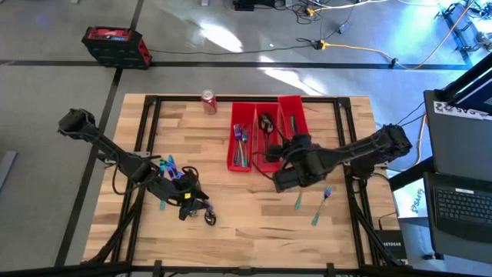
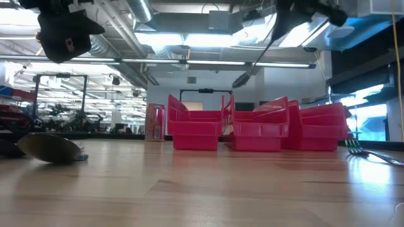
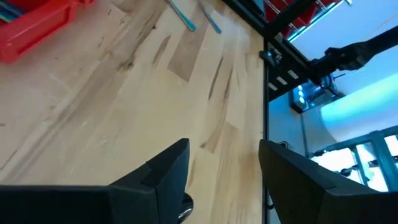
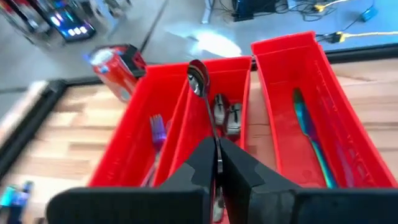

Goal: Sort silverware
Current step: Put the black spoon into the center red bin

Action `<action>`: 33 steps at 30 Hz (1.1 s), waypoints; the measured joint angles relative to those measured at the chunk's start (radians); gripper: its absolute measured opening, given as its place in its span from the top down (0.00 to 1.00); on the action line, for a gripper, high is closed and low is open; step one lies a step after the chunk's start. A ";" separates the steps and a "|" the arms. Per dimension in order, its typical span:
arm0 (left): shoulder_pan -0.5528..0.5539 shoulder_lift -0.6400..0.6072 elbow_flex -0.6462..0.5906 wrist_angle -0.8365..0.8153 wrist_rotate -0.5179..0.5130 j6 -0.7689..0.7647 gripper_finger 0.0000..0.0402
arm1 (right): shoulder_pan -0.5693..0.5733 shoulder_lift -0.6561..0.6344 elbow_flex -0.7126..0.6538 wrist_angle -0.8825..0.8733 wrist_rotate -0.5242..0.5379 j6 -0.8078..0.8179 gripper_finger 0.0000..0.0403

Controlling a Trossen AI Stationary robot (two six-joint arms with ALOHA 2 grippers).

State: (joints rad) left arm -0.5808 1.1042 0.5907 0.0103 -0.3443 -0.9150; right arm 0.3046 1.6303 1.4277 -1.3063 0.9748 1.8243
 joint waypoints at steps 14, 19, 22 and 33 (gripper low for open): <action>0.000 0.000 0.000 -0.070 0.000 0.011 0.55 | -0.122 0.119 0.000 0.024 -0.084 -0.146 1.00; 0.001 0.001 0.000 -0.099 0.000 0.020 0.55 | -0.139 0.136 0.000 0.030 -0.104 -0.158 1.00; 0.001 0.001 0.000 -0.104 -0.003 0.033 0.55 | -0.149 0.147 0.000 0.027 -0.108 -0.165 1.00; 0.001 0.001 0.000 -0.105 -0.030 0.034 0.55 | -0.215 0.191 0.000 0.131 -0.161 -0.334 1.00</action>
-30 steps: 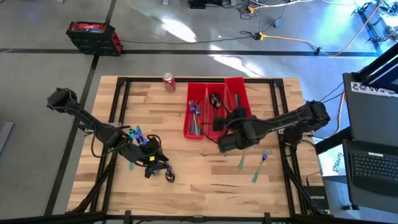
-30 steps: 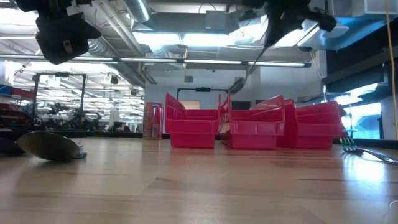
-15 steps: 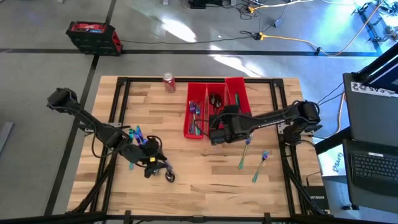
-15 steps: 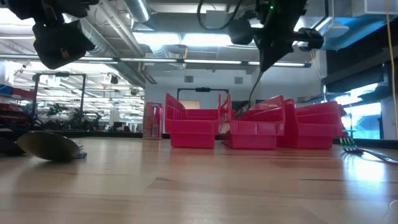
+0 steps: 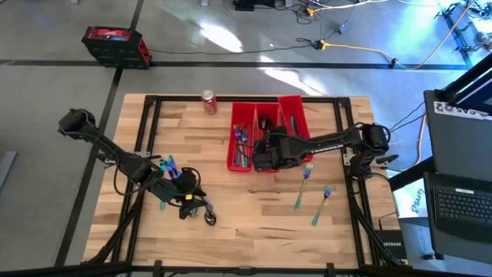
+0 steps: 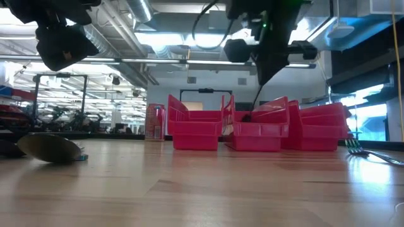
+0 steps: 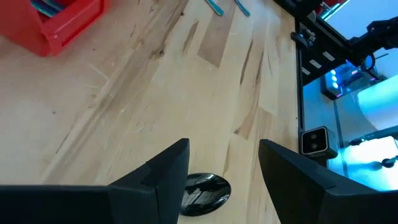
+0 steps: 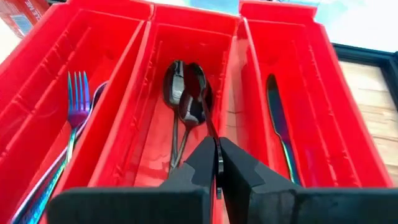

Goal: Sort silverware
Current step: Put the black spoon into the center red bin

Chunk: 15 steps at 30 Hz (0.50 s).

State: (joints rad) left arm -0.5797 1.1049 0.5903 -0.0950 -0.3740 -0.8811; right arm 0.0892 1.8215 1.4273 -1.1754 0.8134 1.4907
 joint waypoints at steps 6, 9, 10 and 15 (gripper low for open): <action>0.000 0.000 0.000 0.001 0.000 -0.006 0.55 | -0.030 0.024 0.000 0.025 -0.015 -0.066 1.00; 0.000 0.000 0.000 0.000 0.000 -0.009 0.55 | -0.041 0.044 0.000 0.029 -0.033 -0.111 1.00; 0.000 0.000 0.000 0.000 0.000 -0.010 0.55 | -0.041 0.049 0.000 0.028 -0.038 -0.116 1.00; 0.000 0.000 0.000 0.000 -0.006 -0.013 0.55 | -0.039 0.058 0.000 0.039 -0.065 -0.139 1.00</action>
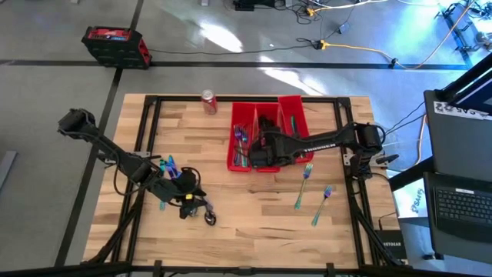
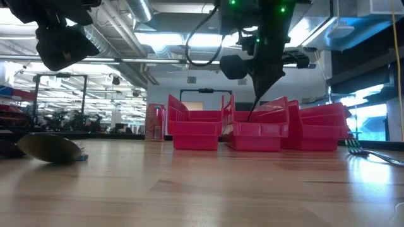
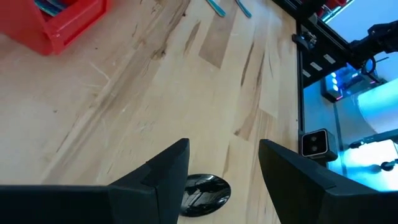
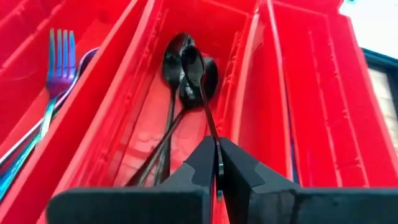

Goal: Sort silverware
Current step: Put the black spoon into the center red bin

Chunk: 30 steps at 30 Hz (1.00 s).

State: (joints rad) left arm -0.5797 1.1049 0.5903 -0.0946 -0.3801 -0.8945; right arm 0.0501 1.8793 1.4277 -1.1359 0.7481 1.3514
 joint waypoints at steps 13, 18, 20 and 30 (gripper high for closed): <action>0.000 0.003 0.000 0.001 -0.016 -0.018 0.55 | 0.001 0.000 0.000 0.005 -0.009 -0.023 0.88; 0.000 0.003 0.000 0.001 -0.016 -0.020 0.55 | 0.002 0.000 0.000 0.012 -0.008 -0.025 0.77; 0.000 0.003 0.000 0.001 -0.016 -0.020 0.55 | 0.003 0.000 0.000 0.018 -0.008 -0.028 0.72; 0.000 0.004 0.000 0.001 -0.016 -0.023 0.55 | 0.026 0.000 0.008 0.027 -0.008 -0.075 0.55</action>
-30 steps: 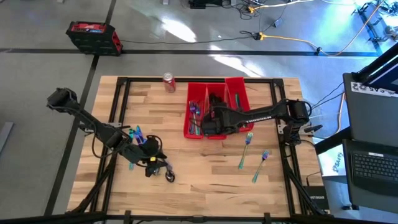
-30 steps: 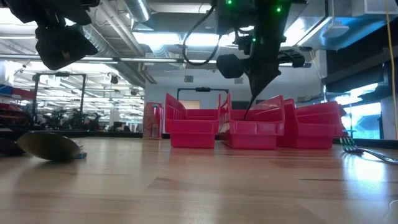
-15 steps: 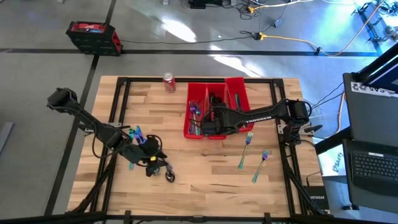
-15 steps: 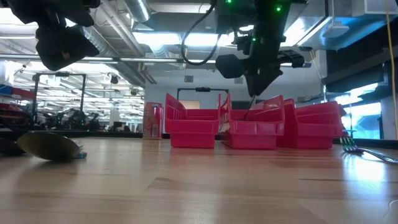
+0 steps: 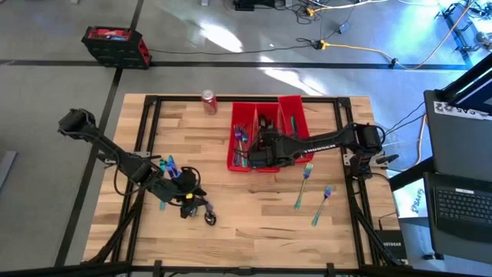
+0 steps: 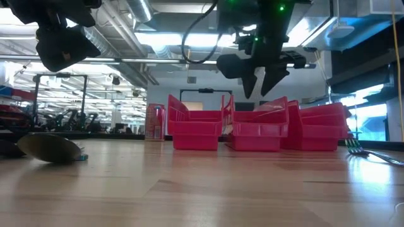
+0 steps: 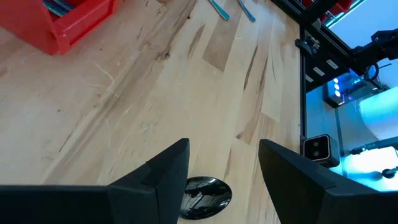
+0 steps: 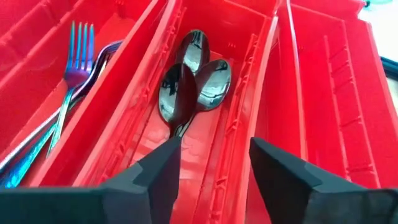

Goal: Sort silverware
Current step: Put the black spoon into the center red bin

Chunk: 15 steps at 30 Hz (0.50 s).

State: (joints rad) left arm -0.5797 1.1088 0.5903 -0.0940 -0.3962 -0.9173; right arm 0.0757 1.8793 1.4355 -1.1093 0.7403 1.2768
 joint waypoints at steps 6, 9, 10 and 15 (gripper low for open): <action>-0.001 0.000 0.000 -0.001 0.000 0.000 0.55 | 0.069 -0.002 0.119 -0.174 0.053 0.010 0.55; -0.010 0.000 0.000 -0.002 -0.001 0.015 0.55 | 0.117 -0.002 0.202 -0.294 0.094 0.075 0.55; -0.016 0.000 0.000 -0.001 -0.001 0.032 0.55 | 0.133 -0.003 0.229 -0.326 0.104 0.094 0.55; -0.053 0.000 0.000 -0.005 0.017 0.084 0.55 | 0.234 -0.003 0.327 -0.293 0.106 0.084 0.55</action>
State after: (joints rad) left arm -0.6323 1.1088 0.5903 -0.0991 -0.3791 -0.8337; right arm 0.3100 1.8759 1.7621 -1.4021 0.8464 1.3607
